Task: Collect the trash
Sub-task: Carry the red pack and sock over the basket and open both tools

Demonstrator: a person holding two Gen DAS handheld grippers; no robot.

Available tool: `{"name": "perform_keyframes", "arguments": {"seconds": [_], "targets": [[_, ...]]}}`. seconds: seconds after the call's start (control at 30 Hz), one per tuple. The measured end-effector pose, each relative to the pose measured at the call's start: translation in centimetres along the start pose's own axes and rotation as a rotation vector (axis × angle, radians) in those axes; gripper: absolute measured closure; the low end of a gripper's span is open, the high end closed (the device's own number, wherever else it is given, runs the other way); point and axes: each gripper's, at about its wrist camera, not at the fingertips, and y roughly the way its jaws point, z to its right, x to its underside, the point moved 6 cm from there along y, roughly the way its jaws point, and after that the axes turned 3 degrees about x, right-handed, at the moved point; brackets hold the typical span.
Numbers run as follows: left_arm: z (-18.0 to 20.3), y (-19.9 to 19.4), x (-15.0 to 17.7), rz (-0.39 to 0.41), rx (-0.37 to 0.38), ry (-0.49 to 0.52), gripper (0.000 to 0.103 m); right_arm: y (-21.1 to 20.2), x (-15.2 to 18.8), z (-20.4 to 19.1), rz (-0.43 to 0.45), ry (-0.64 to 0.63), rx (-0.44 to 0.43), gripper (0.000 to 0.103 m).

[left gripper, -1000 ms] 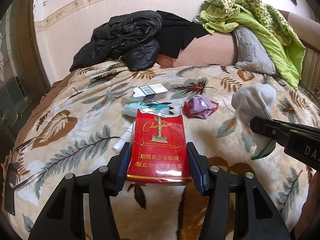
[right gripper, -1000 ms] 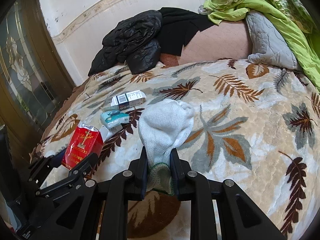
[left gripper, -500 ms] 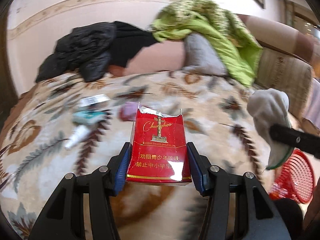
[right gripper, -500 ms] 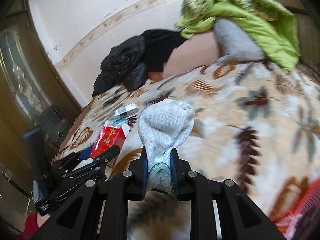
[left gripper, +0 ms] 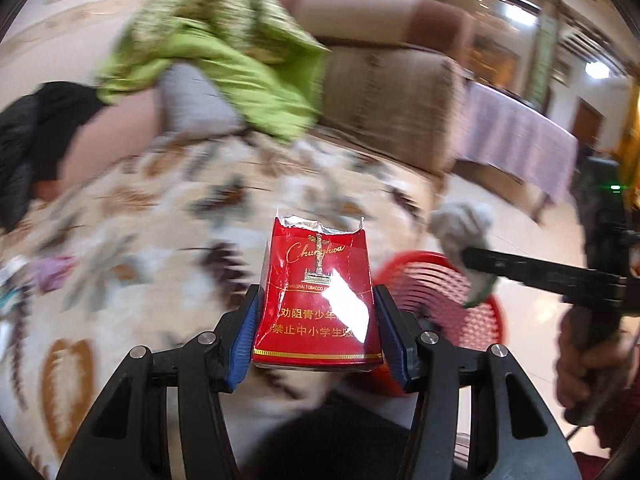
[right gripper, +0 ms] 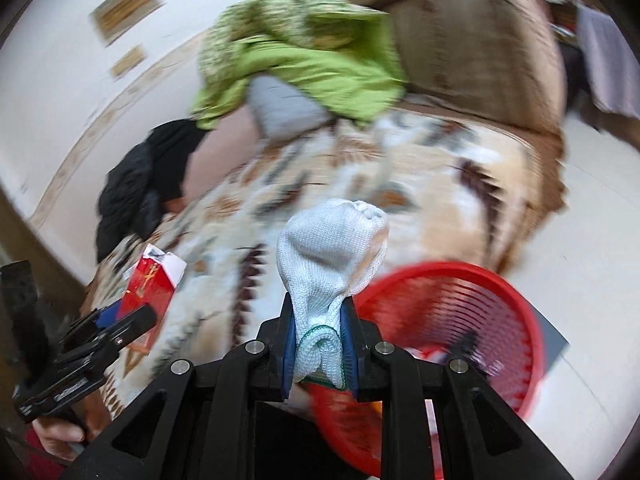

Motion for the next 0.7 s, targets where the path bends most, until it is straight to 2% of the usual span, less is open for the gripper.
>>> {"name": "perform_keyframes", "arguments": {"seconds": [0.1,0.2,0.23,0.27,0.3,0.33,0.37,0.53,0.7], "targets": [[3.7,3.0,-0.3,-0.069,0.109,0.022,0.050,-0.2,0.2,2.9,-0.014,0.053,0.022,0.081],[6.2,5.2,-0.3,-0.117,0.163,0.038,0.050,-0.1,0.4,4.9,-0.024,0.104,0.037,0.079],[7.0,6.0,-0.3,-0.129,0.184,0.040,0.049,-0.1,0.5,5.4,-0.028,0.116,0.040,0.077],[7.6,6.6,-0.3,-0.140,0.200,0.042,0.047,0.1,0.7,6.1,-0.041,0.131,0.051,0.069],[8.0,7.2,-0.2,-0.154,0.212,0.044,0.038,0.2,0.8,6.5,-0.047,0.138,0.058,0.063],[8.3,7.7,-0.3,-0.167,0.216,0.041,0.034,0.2,0.9,7.0,-0.051,0.148,0.067,0.055],[8.4,7.8,-0.3,-0.167,0.220,0.036,0.031,0.1,1.0,7.4,-0.048,0.157,0.070,0.052],[7.4,7.1,-0.5,-0.144,0.212,0.006,0.031,-0.5,0.4,7.4,-0.014,0.146,0.080,0.052],[4.4,5.4,-0.6,-0.114,0.162,-0.050,0.031,0.0,-0.4,4.8,-0.009,0.111,0.011,0.052]]}}
